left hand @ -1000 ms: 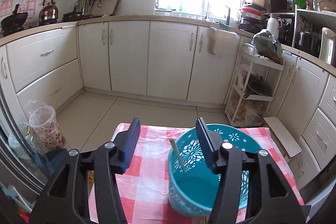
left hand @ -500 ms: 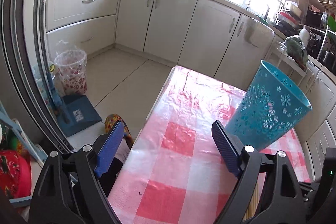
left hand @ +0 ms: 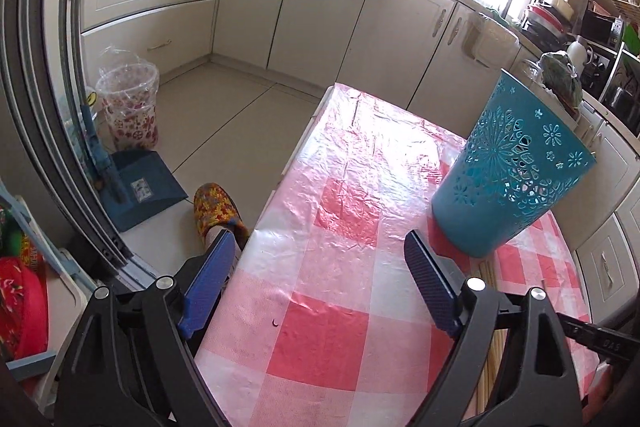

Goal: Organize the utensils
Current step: 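Lift the stick with the right tool over the basket and open it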

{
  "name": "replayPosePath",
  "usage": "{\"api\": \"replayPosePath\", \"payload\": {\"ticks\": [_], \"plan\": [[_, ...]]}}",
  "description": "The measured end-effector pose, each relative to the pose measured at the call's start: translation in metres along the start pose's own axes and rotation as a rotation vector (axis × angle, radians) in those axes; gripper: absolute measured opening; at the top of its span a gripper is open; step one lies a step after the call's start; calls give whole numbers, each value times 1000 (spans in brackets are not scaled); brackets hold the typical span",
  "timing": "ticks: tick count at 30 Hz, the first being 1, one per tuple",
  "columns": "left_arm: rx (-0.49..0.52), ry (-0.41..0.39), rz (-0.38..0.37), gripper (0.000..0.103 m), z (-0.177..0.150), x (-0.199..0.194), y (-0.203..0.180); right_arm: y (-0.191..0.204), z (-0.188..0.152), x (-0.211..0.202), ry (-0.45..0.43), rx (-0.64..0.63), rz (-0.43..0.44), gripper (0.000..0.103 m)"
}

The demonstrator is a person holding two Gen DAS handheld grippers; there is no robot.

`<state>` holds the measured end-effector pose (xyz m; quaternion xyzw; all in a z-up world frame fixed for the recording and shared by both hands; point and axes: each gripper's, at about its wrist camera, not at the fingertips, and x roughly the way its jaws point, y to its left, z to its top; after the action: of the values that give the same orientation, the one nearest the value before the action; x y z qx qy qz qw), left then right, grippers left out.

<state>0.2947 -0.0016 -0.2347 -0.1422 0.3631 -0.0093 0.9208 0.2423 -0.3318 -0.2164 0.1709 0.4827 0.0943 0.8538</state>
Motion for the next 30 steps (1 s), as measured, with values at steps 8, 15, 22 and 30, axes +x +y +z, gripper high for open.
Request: {"api": "replayPosePath", "payload": {"ticks": [8, 15, 22, 30], "plan": [[0, 24, 12, 83, -5, 11, 1, 42, 70, -94, -351, 36, 253, 6], [9, 36, 14, 83, -7, 16, -2, 97, 145, -102, -739, 5, 159, 6], [2, 38, -3, 83, -8, 16, -1, 110, 155, -44, -840, -39, -82, 6], [-43, 48, -15, 83, -7, 19, 6, 104, 131, -23, -750, -95, -103, 7]]}}
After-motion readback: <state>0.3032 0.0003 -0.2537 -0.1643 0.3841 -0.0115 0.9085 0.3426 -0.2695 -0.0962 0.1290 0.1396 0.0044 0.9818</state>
